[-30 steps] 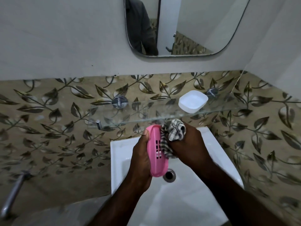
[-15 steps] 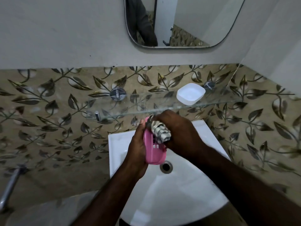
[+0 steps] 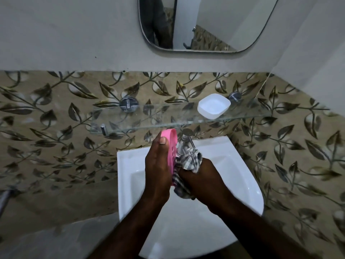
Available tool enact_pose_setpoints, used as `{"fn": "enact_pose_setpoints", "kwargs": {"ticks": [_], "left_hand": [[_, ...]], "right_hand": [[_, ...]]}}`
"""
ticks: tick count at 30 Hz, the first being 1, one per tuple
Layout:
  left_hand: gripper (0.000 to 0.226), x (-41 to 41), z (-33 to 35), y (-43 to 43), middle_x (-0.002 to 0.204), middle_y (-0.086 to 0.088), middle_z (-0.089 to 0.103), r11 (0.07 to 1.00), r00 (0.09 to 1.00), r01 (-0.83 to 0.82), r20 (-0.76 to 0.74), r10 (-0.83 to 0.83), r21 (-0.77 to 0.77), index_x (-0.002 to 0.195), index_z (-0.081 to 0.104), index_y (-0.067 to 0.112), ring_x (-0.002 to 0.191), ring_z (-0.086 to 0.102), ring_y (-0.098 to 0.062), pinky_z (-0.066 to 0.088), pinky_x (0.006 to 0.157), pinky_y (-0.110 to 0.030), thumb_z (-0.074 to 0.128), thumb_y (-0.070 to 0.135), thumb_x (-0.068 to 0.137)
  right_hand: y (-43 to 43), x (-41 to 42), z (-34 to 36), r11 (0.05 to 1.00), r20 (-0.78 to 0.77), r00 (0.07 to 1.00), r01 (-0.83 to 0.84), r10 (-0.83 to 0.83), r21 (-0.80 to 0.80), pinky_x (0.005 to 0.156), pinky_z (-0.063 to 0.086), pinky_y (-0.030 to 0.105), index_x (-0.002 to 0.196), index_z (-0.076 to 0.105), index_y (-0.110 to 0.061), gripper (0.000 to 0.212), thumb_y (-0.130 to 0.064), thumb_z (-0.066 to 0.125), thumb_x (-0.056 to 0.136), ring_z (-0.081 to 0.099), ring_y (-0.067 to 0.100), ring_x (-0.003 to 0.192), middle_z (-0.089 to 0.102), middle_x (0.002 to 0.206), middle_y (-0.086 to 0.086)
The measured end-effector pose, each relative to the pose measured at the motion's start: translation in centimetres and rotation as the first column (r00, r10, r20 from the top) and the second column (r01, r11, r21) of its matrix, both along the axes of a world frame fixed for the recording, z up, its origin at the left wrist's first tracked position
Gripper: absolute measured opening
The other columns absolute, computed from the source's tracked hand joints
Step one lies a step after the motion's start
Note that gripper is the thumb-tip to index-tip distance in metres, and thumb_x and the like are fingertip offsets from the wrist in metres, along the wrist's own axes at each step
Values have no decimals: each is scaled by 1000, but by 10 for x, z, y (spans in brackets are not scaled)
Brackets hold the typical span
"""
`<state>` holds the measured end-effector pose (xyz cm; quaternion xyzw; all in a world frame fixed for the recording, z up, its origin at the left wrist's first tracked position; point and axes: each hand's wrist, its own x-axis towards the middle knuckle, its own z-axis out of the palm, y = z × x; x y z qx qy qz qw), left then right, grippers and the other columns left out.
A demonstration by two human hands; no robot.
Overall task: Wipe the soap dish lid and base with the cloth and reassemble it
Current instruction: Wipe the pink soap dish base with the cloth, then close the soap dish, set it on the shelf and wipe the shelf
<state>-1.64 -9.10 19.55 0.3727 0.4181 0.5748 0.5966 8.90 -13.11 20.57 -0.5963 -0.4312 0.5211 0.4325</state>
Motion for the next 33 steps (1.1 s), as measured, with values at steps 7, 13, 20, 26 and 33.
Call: {"fn": "enact_pose_setpoints", "kwargs": {"ticks": [7,13,20,26,33], "left_hand": [[49,12,-5,11,126,-9,63,988,999,41,-34,-37,146,129,55,20,115,62,-24,50,97,-46,44,47,89],[69,34,-33,14,118,-14,67,972,977,214,27,-212,-93,125,59,17,103,66,-31,51,91,-50,55,66,76],[70,66,-48,27,105,-20,67,946,979,203,58,-194,-253,121,60,18,89,65,-31,53,81,-48,55,68,72],[88,90,-30,35,114,-21,63,930,962,264,140,-235,-256,130,54,8,96,62,-31,50,81,-43,61,66,64],[63,81,3,44,90,-11,74,948,899,309,346,-267,-72,90,79,15,79,71,-22,58,71,-35,83,52,40]], "right_hand": [[7,17,5,999,-276,961,-7,21,52,73,54,64,104,69,-3,28,-17,68,80,68,48,90,69,103,30],[26,87,-12,993,-451,892,79,-33,84,100,49,47,128,59,-3,41,-27,54,96,62,32,116,65,124,19],[38,169,-46,961,-88,957,277,-277,-9,73,61,43,104,69,-5,15,-1,61,92,72,33,89,75,97,15],[54,182,-24,999,-48,998,37,-37,-11,76,60,39,110,65,-3,25,8,57,89,72,29,93,75,101,15],[94,214,52,961,171,974,99,-146,257,61,57,23,101,65,-17,20,-10,73,84,74,12,76,76,87,1]]}}
